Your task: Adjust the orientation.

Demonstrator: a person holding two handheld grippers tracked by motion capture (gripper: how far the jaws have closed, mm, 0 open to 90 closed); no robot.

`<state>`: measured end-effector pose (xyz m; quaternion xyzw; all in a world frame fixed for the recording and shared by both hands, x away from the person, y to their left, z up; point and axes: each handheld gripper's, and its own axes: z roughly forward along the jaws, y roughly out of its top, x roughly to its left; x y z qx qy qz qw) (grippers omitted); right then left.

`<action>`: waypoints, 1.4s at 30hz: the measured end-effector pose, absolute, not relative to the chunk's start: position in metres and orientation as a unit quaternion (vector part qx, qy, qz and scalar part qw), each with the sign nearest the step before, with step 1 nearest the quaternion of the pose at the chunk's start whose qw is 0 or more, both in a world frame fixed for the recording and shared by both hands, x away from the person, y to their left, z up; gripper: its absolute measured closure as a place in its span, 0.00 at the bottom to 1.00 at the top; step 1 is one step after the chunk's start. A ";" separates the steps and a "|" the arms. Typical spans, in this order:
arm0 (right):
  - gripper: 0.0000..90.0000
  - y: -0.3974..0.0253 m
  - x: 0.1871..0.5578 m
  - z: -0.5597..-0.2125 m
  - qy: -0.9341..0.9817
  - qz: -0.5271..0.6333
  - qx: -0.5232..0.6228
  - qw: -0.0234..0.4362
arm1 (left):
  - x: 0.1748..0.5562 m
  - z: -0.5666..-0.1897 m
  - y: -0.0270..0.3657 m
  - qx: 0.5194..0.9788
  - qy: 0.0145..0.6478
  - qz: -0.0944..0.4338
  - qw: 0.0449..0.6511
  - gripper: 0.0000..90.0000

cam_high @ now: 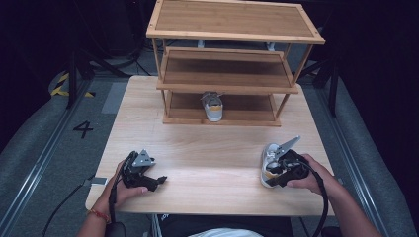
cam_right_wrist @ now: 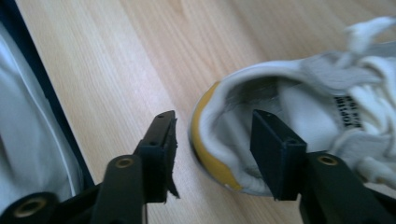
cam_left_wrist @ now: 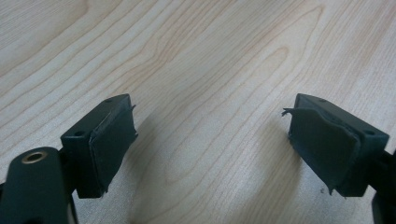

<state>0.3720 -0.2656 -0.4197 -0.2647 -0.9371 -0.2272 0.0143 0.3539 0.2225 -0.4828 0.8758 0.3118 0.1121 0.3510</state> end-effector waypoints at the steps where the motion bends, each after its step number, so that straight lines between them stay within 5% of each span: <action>1: 0.56 -0.266 0.372 -0.420 -0.937 -0.227 -0.265 0.014 | 0.354 -0.483 0.222 0.876 0.312 0.112 0.351 0.17; 6: 0.55 -0.260 0.375 -0.427 -0.924 -0.243 -0.294 0.007 | 0.354 -0.483 0.222 0.876 0.312 0.112 0.351 0.17; 14: 0.69 -0.254 0.375 -0.435 -0.924 -0.240 -0.297 0.003 | 0.354 -0.483 0.223 0.876 0.311 0.110 0.352 0.17; 17: 0.81 -0.257 0.373 -0.431 -0.927 -0.242 -0.286 -0.002 | 0.354 -0.483 0.223 0.876 0.311 0.110 0.352 0.17; 42: 0.80 -0.235 0.396 -0.405 -0.946 -0.241 -0.198 -0.091 | 0.355 -0.482 0.223 0.877 0.309 0.113 0.350 0.17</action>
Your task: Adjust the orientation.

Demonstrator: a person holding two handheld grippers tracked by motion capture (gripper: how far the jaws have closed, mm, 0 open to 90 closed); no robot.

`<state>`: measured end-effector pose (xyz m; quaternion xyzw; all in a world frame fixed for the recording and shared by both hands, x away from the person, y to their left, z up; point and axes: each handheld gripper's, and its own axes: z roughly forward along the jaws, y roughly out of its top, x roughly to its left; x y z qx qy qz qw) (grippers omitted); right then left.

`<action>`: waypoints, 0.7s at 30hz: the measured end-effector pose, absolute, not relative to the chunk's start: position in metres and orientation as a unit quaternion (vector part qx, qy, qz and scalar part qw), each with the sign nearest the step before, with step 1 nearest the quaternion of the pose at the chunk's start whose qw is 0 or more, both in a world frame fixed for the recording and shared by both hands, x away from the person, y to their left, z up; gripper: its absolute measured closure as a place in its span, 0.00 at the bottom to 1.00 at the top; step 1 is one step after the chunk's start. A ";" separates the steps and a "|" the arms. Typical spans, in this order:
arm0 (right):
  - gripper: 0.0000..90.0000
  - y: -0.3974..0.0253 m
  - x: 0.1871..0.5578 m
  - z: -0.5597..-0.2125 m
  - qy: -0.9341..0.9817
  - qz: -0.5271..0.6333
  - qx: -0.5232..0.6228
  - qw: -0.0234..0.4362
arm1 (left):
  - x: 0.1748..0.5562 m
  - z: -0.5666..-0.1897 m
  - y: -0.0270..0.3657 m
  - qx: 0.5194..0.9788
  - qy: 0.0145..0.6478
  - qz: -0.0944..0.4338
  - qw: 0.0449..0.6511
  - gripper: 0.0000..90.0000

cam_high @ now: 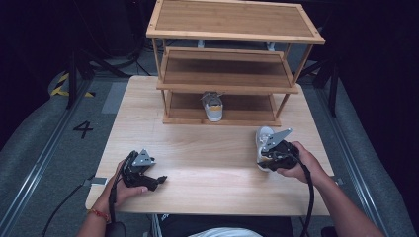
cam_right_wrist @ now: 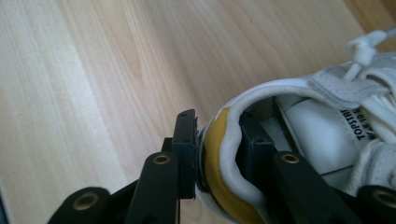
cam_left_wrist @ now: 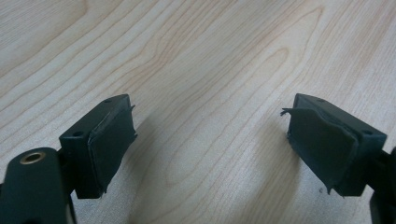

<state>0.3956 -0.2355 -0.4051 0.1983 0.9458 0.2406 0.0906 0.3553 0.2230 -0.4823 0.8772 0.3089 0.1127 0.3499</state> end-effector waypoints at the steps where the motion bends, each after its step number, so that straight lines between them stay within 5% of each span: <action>1: 0.80 -0.234 0.398 -0.404 0.946 0.242 0.194 0.094 | 0.355 -0.482 0.223 0.877 0.309 0.112 0.350 0.17; 21: 0.80 -0.196 0.473 -0.396 0.951 0.250 0.134 0.123 | 0.356 -0.482 0.223 0.878 0.307 0.113 0.350 0.17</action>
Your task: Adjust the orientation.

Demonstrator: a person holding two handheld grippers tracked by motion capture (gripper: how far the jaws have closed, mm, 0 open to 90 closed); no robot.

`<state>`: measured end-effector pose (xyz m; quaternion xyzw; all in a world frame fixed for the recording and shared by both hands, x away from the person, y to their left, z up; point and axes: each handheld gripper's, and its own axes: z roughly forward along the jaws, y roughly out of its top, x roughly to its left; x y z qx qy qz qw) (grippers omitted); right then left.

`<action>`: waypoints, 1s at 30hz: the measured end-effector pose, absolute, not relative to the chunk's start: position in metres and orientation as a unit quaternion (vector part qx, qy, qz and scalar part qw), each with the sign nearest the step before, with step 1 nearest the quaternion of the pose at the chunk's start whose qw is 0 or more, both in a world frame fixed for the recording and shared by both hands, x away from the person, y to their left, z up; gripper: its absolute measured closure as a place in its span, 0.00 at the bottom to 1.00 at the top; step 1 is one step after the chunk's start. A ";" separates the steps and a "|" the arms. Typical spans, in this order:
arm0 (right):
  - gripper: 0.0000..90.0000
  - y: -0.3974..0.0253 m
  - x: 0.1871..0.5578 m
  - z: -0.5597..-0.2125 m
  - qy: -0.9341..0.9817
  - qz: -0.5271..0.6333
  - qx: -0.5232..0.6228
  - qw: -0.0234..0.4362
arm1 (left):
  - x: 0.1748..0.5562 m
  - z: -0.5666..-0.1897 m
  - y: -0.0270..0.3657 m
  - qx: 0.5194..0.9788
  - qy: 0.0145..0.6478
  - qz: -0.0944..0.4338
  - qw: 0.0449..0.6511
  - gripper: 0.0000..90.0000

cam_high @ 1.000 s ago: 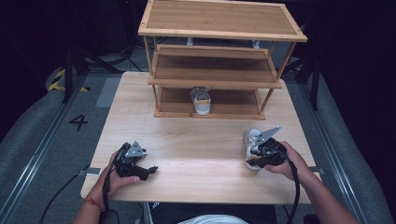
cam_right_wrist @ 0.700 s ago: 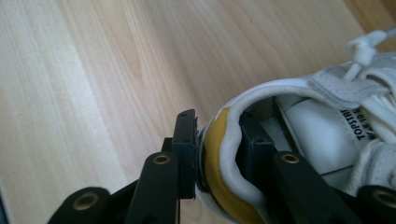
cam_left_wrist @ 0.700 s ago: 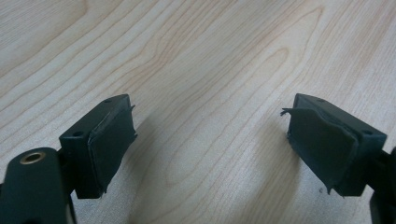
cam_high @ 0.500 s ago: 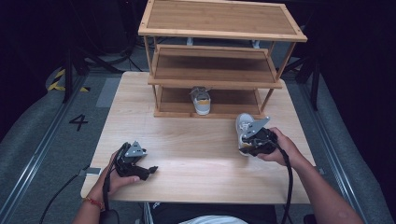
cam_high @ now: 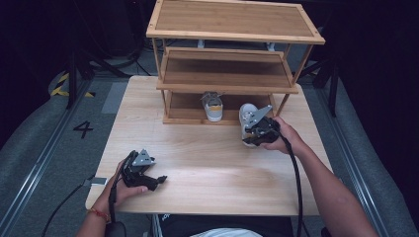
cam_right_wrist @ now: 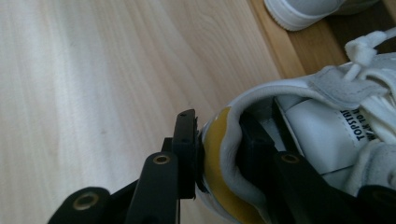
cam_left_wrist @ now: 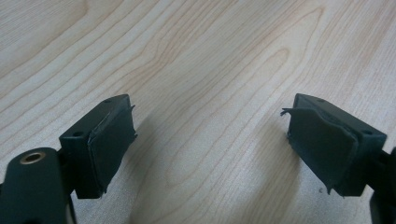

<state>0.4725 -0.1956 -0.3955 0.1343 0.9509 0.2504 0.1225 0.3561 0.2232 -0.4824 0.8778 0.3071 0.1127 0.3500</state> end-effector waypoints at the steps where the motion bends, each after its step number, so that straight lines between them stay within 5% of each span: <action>1: 0.80 -0.194 0.477 -0.397 0.951 0.255 0.132 0.113 | 0.356 -0.482 0.223 0.877 0.308 0.112 0.350 0.17; 30: 0.75 -0.151 0.559 -0.420 0.948 0.260 0.149 0.104 | 0.356 -0.482 0.222 0.877 0.310 0.116 0.349 0.17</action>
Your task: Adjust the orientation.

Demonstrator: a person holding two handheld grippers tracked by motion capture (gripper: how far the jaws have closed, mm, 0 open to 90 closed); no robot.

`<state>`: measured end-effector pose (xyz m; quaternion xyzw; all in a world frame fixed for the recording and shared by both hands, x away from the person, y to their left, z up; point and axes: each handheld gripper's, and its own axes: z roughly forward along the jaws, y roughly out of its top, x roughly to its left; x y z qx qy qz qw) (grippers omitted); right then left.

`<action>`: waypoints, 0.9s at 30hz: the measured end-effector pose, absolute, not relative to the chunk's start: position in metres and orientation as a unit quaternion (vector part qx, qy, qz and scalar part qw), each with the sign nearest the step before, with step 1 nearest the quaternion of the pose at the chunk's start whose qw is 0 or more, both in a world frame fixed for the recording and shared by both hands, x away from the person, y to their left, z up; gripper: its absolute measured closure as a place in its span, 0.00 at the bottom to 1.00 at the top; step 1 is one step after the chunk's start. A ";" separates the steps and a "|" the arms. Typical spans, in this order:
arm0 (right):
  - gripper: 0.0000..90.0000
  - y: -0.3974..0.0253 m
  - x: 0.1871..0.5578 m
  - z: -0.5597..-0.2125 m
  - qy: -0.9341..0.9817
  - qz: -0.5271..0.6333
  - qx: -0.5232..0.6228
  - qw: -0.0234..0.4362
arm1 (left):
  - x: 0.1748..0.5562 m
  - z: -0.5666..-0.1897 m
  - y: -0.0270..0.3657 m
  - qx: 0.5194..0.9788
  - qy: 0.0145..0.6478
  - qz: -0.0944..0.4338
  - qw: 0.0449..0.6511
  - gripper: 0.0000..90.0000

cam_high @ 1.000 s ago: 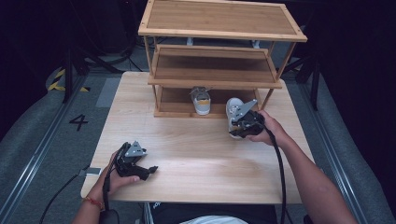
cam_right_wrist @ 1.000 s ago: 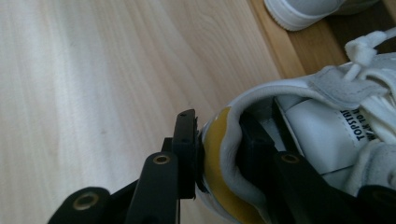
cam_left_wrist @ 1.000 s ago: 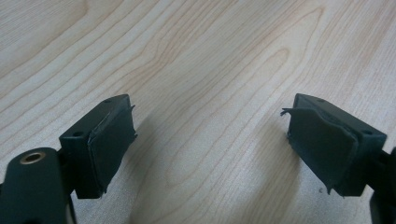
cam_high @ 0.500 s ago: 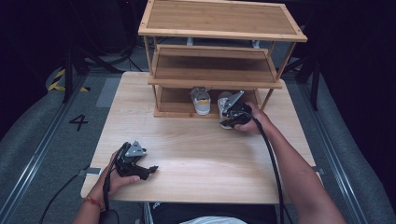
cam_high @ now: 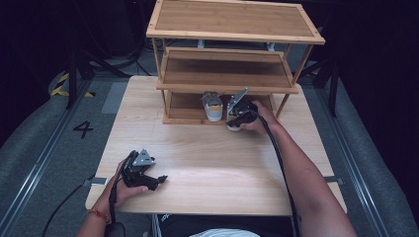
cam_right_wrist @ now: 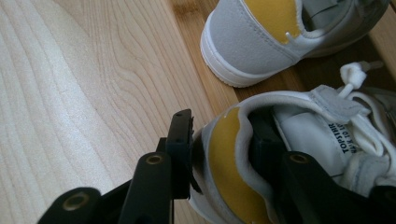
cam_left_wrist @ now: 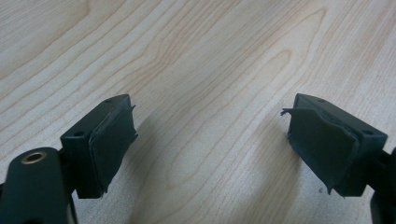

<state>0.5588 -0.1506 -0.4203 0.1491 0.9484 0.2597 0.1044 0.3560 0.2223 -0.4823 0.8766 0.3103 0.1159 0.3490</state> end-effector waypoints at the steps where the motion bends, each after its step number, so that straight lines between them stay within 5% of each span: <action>1: 0.75 -0.150 0.559 -0.420 0.949 0.258 0.149 0.105 | 0.356 -0.482 0.222 0.877 0.310 0.116 0.349 0.17; 7: 0.70 -0.156 0.554 -0.420 0.943 0.266 0.161 0.116 | 0.356 -0.482 0.222 0.876 0.311 0.116 0.349 0.17; 8: 0.55 -0.159 0.551 -0.421 0.939 0.265 0.172 0.134 | 0.356 -0.482 0.222 0.876 0.311 0.116 0.349 0.17; 13: 0.56 -0.168 0.547 -0.414 0.930 0.283 0.187 0.144 | 0.356 -0.482 0.222 0.876 0.311 0.116 0.349 0.17; 24: 0.24 -0.202 0.520 -0.417 0.872 0.342 0.306 0.169 | 0.356 -0.482 0.222 0.876 0.312 0.116 0.349 0.17; 27: 0.22 -0.205 0.521 -0.426 0.867 0.338 0.328 0.162 | 0.356 -0.482 0.222 0.876 0.312 0.116 0.349 0.17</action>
